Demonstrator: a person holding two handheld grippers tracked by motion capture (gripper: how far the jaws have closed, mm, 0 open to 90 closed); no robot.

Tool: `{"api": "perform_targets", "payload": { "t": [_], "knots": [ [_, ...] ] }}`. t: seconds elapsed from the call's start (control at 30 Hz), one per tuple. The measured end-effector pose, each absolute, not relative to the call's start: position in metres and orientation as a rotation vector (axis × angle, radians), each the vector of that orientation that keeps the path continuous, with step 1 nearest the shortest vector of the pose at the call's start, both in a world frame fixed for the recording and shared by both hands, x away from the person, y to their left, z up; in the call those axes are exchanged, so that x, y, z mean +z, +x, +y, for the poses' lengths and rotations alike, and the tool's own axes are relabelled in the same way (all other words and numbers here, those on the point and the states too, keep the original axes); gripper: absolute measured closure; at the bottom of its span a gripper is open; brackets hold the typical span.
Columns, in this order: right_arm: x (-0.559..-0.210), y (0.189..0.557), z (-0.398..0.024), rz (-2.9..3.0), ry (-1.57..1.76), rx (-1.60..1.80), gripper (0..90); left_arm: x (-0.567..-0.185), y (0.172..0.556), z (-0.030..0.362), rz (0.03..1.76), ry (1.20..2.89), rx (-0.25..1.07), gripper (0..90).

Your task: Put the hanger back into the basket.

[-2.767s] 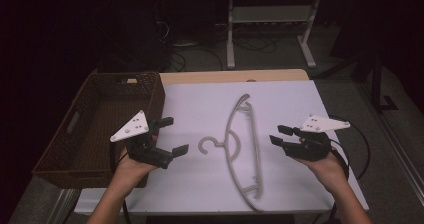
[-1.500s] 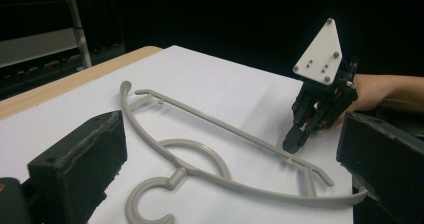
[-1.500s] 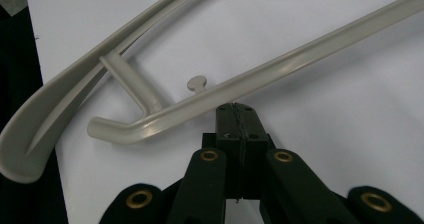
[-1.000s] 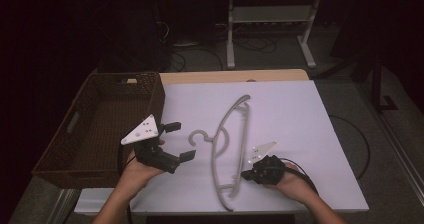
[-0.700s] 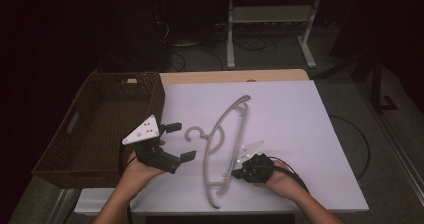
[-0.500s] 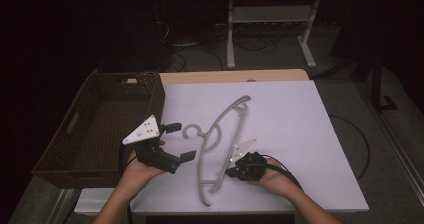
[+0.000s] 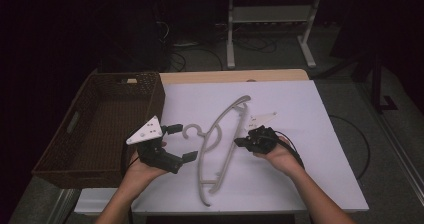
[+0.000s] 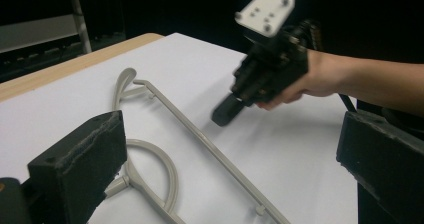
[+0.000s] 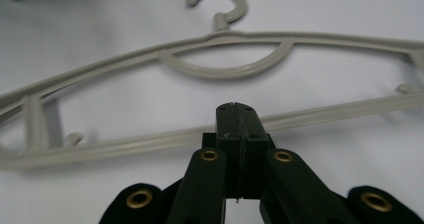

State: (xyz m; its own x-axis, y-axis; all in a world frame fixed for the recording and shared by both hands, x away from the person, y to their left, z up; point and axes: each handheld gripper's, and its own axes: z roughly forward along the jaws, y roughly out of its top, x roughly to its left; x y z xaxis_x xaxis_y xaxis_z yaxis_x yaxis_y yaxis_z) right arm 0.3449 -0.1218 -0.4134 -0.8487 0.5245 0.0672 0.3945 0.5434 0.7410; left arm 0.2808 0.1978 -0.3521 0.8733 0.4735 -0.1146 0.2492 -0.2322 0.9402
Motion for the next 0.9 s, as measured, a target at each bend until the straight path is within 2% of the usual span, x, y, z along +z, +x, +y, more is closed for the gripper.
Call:
{"api": "perform_targets", "payload": {
  "t": [0.27,0.9],
  "knots": [
    [-0.422,0.365,-0.114,2.58,0.814,1.207,89.5,-0.355,0.281,0.197,0.546,1.827,0.222,0.0],
    [-0.434,0.364,-0.108,2.625,0.805,1.149,89.5,-0.355,0.281,0.197,0.549,1.833,0.217,0.0]
  ]
}}
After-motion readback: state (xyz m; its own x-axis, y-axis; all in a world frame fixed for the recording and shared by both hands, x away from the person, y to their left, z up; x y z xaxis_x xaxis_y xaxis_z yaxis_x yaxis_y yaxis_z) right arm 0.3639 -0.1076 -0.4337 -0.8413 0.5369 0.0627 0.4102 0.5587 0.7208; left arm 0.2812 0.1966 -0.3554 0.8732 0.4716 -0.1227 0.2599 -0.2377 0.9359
